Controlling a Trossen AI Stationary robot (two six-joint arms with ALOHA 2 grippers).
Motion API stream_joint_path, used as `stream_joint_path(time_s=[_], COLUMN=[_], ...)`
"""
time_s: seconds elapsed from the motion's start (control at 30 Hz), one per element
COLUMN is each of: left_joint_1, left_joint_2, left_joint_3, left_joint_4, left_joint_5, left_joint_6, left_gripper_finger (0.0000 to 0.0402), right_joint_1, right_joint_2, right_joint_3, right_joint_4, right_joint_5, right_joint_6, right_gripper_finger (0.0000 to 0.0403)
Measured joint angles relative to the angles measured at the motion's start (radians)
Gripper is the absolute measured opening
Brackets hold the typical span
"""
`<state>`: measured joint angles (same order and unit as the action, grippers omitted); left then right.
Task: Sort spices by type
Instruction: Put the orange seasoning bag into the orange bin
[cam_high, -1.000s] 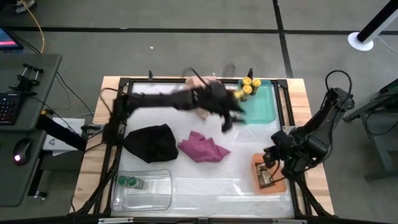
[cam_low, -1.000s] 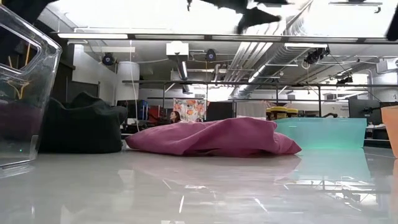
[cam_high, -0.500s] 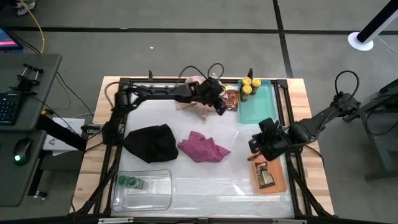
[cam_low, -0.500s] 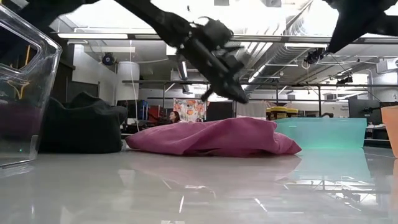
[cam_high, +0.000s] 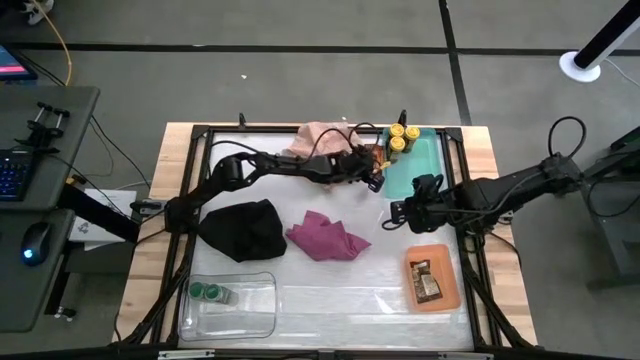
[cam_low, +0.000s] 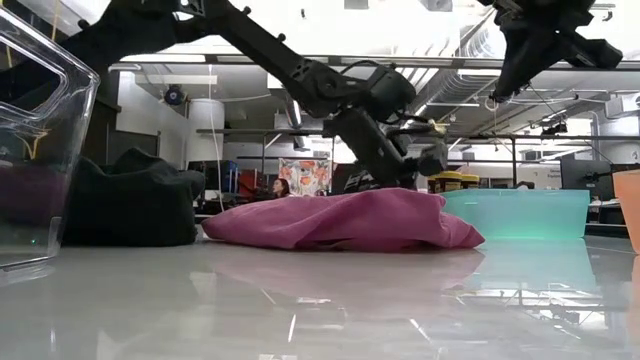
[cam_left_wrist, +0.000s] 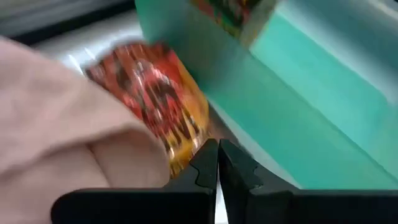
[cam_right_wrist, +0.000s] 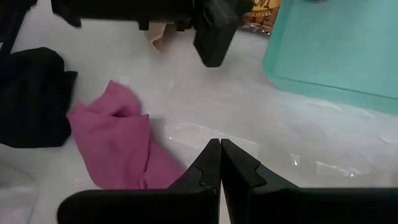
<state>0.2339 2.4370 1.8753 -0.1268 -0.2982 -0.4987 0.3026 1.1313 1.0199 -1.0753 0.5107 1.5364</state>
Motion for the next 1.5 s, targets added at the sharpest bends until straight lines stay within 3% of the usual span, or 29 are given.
stream_joint_path(time_s=[0.13,0.57,0.8,1.07,1.2,1.4,1.5], left_joint_1=[-0.007,-0.026,-0.075,-0.170,-0.224,-0.306,-0.320], left_joint_2=[0.026,0.104,0.081,-0.021,-0.056,-0.060,-0.083], left_joint_3=[0.011,0.016,0.019,0.012,0.009,0.008,0.008], left_joint_4=[0.081,0.049,-0.114,-0.411,-0.486,-0.423,-0.410], left_joint_5=[-0.099,-0.116,0.011,0.159,0.284,0.462,0.458], left_joint_6=[0.059,0.065,0.070,0.287,0.318,0.291,0.265], left_gripper_finger=[0.0000,0.0000,0.0000,0.0000,0.0000,0.0000,0.0000], right_joint_1=[-0.016,-0.015,-0.015,-0.015,-0.015,-0.015,-0.015], right_joint_2=[0.000,0.000,0.000,0.000,0.000,0.000,0.000], right_joint_3=[0.000,0.000,0.000,0.000,0.000,0.000,0.000], right_joint_4=[0.012,0.019,0.019,0.014,0.014,0.011,0.011], right_joint_5=[-0.020,-0.033,-0.034,-0.070,-0.085,-0.118,-0.136], right_joint_6=[0.000,-0.021,-0.081,-0.178,-0.228,-0.309,-0.358], right_gripper_finger=[0.0000,0.0000,0.0000,0.0000,0.0000,0.0000,0.0000])
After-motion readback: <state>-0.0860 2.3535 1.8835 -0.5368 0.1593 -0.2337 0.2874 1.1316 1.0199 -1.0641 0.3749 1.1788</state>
